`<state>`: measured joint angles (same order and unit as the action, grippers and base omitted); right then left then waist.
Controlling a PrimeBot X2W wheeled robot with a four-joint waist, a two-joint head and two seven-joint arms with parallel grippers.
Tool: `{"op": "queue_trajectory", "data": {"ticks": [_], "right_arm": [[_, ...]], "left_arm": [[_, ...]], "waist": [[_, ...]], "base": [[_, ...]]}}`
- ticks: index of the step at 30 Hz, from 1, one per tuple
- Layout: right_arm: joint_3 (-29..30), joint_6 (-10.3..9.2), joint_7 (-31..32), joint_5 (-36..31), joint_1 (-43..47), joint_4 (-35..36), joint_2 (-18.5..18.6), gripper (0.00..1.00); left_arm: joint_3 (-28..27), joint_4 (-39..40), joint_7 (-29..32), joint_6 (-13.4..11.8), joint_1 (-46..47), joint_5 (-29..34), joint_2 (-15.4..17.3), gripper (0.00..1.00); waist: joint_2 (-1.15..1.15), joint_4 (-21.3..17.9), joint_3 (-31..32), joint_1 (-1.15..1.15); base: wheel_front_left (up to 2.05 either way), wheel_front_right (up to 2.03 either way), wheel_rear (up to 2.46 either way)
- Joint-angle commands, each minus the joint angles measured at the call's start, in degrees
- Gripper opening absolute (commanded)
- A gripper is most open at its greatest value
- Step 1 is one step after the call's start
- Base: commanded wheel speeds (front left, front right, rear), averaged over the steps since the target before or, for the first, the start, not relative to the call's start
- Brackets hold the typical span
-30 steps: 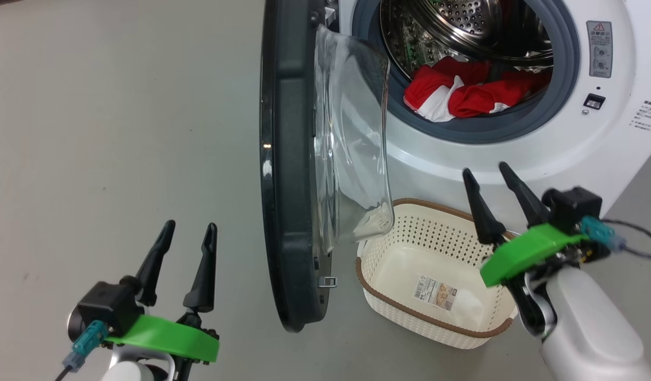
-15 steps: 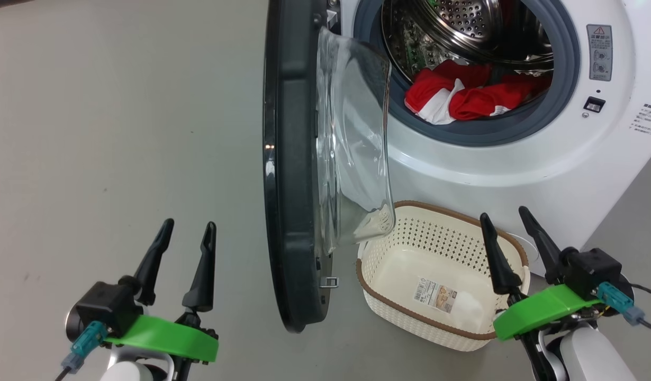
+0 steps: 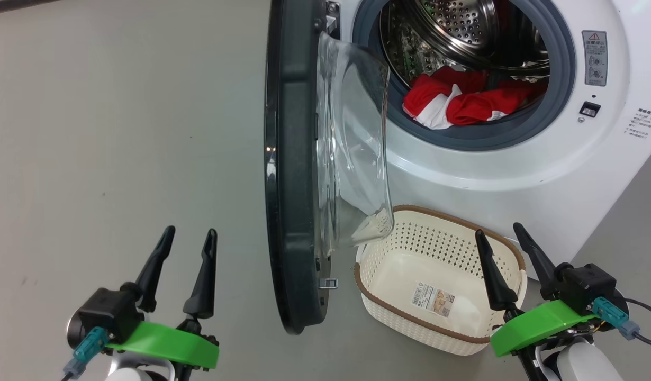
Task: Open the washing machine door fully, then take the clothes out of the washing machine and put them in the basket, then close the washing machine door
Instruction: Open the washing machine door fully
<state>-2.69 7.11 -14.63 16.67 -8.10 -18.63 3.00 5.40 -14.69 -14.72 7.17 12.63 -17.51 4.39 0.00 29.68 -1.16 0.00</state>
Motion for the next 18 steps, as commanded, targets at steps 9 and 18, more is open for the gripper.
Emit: {"op": "queue_trajectory", "data": {"ticks": [9, 18], "right_arm": [[-1.9, 0.37, -0.4, 0.3, -0.3, 1.0, -0.1, 1.0], [-2.3, 0.37, -0.4, 0.4, -0.4, 0.5, -0.1, 1.0]], "left_arm": [[-2.2, 1.6, -0.3, 0.3, 0.2, 1.2, 0.9, 1.0], [-2.3, 1.6, -0.3, 0.3, 0.2, 1.2, 1.1, 1.0]], "waist": [[0.0, -0.1, 0.5, 0.0], [0.0, 0.0, 0.4, 0.0]], "base": [[0.0, 0.0, 0.0], [0.0, 0.0, 0.0]]}}
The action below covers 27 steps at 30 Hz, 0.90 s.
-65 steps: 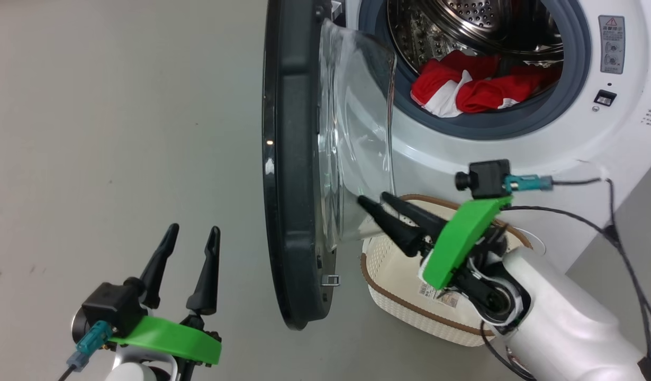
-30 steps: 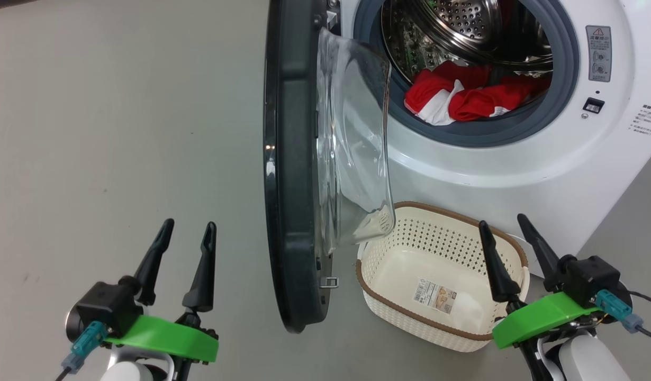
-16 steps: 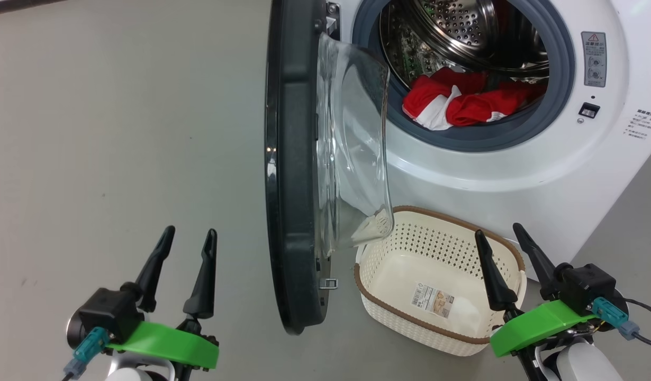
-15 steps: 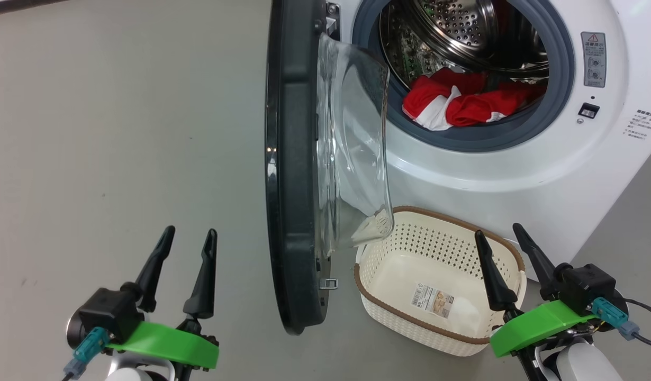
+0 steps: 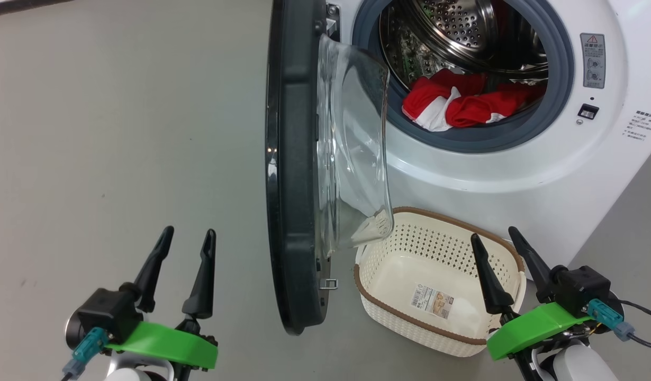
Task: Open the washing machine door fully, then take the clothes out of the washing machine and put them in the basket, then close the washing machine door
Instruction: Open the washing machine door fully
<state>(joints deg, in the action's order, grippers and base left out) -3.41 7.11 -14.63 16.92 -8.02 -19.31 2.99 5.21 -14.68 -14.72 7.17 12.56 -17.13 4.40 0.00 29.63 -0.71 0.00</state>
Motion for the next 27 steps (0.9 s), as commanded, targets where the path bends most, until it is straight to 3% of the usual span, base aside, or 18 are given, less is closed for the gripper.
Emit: {"op": "queue_trajectory", "data": {"ticks": [1, 7, 8, 9, 10, 22, 27], "right_arm": [[-1.6, 0.37, -0.4, 0.2, -0.4, 1.2, -0.1, 1.0], [-2.6, 0.37, -0.4, 0.6, -0.5, 0.3, -0.1, 1.0], [-2.7, 0.37, -0.4, 0.6, -0.5, 0.1, -0.1, 1.0], [-2.9, 0.37, -0.4, 0.7, -0.5, 0.0, -0.1, 1.0], [-3.0, 0.37, -0.4, 0.8, -0.4, -0.1, -0.1, 1.0], [-3.8, 0.37, -0.4, 1.2, -0.6, -1.3, -0.1, 1.0], [-3.8, 0.37, -0.4, 1.4, -0.4, -1.6, -0.1, 1.0]], "left_arm": [[-2.2, 1.6, -0.3, 0.3, 0.3, 0.8, 1.1, 1.0], [-2.0, 1.1, -0.3, 0.3, 0.5, -0.1, 0.8, 1.0], [-1.7, 1.2, -0.3, 0.3, 0.7, 0.0, 0.8, 0.85], [-1.6, 1.5, -0.3, 0.3, 1.0, 0.2, 0.9, 0.22], [-1.4, 1.8, -0.3, 0.3, 1.3, 0.2, 0.9, 0.0], [-4.4, 12.8, -0.3, 0.3, 7.7, -2.5, -1.0, 0.0], [-0.8, 19.9, -0.3, 0.3, 10.1, -4.1, -1.4, 0.0]], "waist": [[0.0, 0.0, 0.0, 0.0], [0.0, 0.1, -0.1, 0.0], [0.0, 0.1, -0.1, 0.0], [0.0, 0.1, -0.2, 0.0], [0.0, 0.1, -0.2, 0.0], [0.0, 0.0, -0.5, 0.0], [0.0, -0.1, -0.5, 0.0]], "base": [[0.0, 0.0, 0.0], [0.0, 0.0, 0.0], [0.0, 0.0, 0.0], [0.0, 0.0, 0.0], [0.0, 0.0, 0.0], [0.0, 0.0, 0.0], [0.0, 0.0, 0.0]]}}
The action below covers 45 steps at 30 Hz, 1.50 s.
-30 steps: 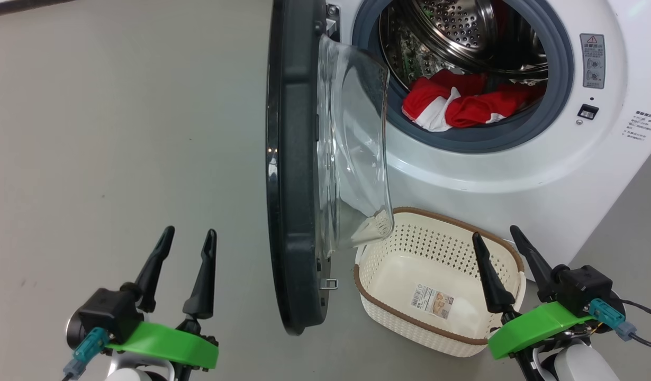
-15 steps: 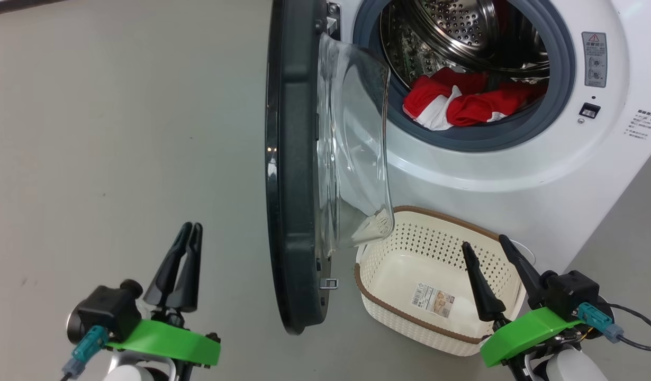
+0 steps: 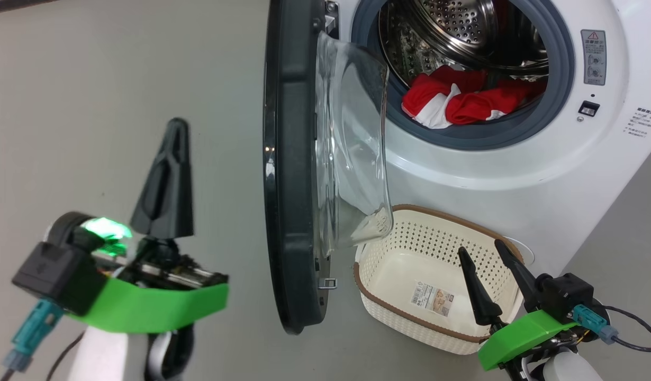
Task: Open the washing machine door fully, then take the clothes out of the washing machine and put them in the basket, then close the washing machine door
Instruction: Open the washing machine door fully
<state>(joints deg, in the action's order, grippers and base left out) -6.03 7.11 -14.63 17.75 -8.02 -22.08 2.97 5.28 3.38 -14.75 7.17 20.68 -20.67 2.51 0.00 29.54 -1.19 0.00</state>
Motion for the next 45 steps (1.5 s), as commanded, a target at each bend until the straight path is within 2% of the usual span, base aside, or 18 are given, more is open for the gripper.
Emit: {"op": "queue_trajectory", "data": {"ticks": [1, 8, 15, 20, 36, 45], "right_arm": [[-1.2, 0.37, -0.4, 0.6, -0.4, 1.2, -0.1, 1.0], [-1.4, 0.37, -0.4, 0.6, -0.7, 1.0, -0.1, 1.0], [-1.6, 0.37, -0.4, 0.4, -0.8, 0.5, -0.1, 1.0], [-1.5, 0.37, -0.4, 0.4, -0.8, 0.4, -0.1, 1.0], [-1.9, 0.37, -0.4, 0.9, -0.2, 0.1, -0.1, 1.0], [-2.4, 0.37, -0.4, 0.9, 0.3, -0.2, -0.1, 1.0]], "left_arm": [[0.5, 2.8, -0.3, 0.3, 2.3, -0.9, 0.5, 0.0], [11.0, 5.4, -0.3, 0.3, 2.6, -2.6, 1.0, 0.0], [20.6, -0.3, 0.1, 0.3, 1.0, -6.3, 3.3, 0.0], [23.4, -5.4, 1.9, 0.3, 0.7, -8.3, 4.2, 0.0], [23.2, -18.2, 4.1, -0.6, 1.6, -10.5, 5.2, 0.0], [21.3, -20.5, 3.0, -2.3, 1.6, -11.4, 5.4, 0.0]], "waist": [[0.0, -0.1, -0.1, 0.0], [0.0, -0.9, -0.5, 0.0], [0.0, -1.3, -0.7, 0.0], [0.0, -1.2, -0.7, 0.0], [0.0, -0.8, -0.1, 0.0], [0.0, -0.1, 0.1, 0.0]], "base": [[0.0, 0.0, 0.0], [0.0, 0.0, 0.0], [0.0, 0.0, 0.0], [0.0, 0.0, 0.0], [0.0, 0.0, 0.0], [0.0, 0.0, 0.0]]}}
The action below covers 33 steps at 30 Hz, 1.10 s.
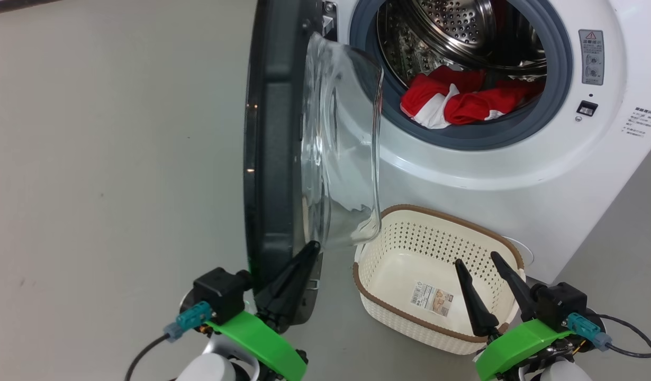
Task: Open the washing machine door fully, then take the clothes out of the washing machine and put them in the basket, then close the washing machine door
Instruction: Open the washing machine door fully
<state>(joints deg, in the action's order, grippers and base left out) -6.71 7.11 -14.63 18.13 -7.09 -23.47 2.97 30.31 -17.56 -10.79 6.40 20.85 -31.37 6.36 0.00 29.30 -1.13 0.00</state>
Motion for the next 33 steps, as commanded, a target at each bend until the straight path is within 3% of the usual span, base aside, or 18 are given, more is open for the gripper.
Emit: {"op": "queue_trajectory", "data": {"ticks": [1, 13, 24, 33], "right_arm": [[-1.8, 0.37, -0.4, 0.6, -0.6, 1.1, -0.1, 1.0], [-2.2, 0.37, -0.4, -0.6, -1.4, 0.5, -0.1, 1.0], [-1.5, 0.37, -0.4, -2.0, -2.2, 0.6, -0.1, 1.0], [-0.8, 0.37, -0.4, -3.6, -2.9, 0.9, -0.1, 1.0]], "left_arm": [[-4.1, 0.3, -1.1, -1.8, 1.4, -0.9, 1.6, 0.0], [-9.7, -0.6, -2.7, -7.1, 1.1, -0.4, 5.4, 0.0], [-14.8, -2.9, -3.5, -9.8, 1.9, -1.5, 8.2, 0.0], [-19.9, -7.0, -4.1, -10.3, 3.5, -2.2, 9.9, 0.0]], "waist": [[0.0, 0.2, 0.0, 0.0], [0.0, 0.9, -1.8, 0.0], [0.0, 1.2, -3.8, 0.0], [0.0, 1.2, -5.5, 0.0]], "base": [[0.0, 0.0, 0.0], [0.0, 0.0, 0.0], [0.0, 0.0, 0.0], [0.0, 0.0, 0.0]]}}
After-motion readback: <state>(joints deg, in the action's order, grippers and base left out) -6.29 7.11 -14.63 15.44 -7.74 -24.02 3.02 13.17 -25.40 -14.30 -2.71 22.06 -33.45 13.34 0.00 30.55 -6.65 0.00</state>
